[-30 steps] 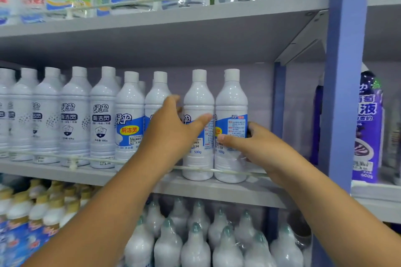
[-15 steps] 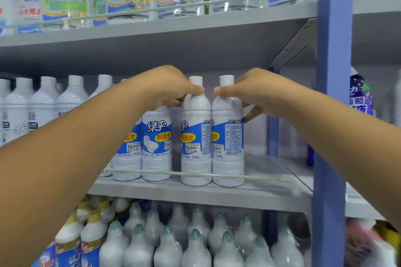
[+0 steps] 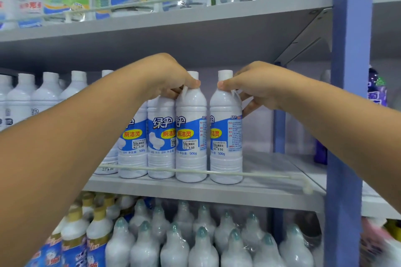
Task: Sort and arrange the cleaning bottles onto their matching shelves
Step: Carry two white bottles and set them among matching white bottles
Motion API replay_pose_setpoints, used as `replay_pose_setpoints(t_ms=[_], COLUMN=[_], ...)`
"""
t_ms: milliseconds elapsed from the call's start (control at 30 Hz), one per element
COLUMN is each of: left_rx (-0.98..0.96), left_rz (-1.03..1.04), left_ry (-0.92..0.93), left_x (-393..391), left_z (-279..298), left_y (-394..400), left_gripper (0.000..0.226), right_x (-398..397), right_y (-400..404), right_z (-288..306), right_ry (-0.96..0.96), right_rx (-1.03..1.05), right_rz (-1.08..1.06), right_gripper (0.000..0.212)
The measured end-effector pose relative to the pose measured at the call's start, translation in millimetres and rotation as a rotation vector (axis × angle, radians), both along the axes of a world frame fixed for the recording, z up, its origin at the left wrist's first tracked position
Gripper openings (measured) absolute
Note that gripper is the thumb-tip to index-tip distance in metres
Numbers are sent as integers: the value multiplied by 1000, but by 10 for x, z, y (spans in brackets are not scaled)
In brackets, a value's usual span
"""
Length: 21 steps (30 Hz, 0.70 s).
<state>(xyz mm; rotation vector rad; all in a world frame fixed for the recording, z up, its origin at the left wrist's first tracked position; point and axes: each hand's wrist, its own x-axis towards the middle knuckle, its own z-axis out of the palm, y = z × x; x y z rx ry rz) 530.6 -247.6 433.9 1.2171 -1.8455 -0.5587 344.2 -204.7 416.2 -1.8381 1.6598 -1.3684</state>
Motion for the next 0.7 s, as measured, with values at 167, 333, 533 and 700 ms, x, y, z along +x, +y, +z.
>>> replay_pose_setpoints(t_ms=[167, 333, 533, 700], left_rx=[-75, -146, -147, -151], left_rz=[29, 8, 60, 80], left_ry=[-46, -78, -8, -25], left_x=[23, 20, -48, -78], left_z=[-14, -15, -50, -58], left_y=[-54, -108, -197, -229], left_gripper=[32, 34, 39, 42], right_x=[-1, 5, 40, 28], right_y=[-77, -63, -115, -196], right_z=[10, 75, 70, -6], right_ry=[5, 56, 38, -11], right_rx=[43, 82, 64, 15], right_rz=[42, 35, 10, 15], right_gripper=[27, 37, 34, 29])
